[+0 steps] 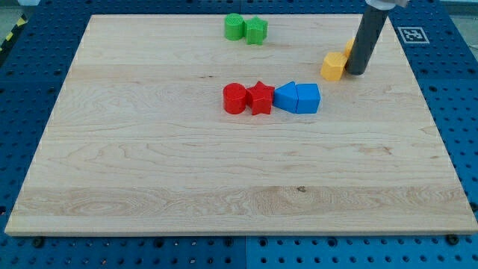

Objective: Slightly push the yellow hexagon towards the yellow heart

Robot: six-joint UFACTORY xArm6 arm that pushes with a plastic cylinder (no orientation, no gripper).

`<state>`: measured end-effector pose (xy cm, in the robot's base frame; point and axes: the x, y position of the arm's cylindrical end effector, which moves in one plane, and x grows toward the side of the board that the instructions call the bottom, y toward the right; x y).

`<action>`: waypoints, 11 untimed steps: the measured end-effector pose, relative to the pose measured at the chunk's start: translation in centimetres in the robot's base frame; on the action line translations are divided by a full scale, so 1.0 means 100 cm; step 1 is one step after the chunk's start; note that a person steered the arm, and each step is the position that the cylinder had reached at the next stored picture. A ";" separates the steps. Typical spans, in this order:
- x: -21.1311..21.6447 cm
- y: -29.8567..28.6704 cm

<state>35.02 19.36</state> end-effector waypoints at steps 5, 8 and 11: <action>0.025 -0.057; 0.025 -0.048; 0.025 -0.033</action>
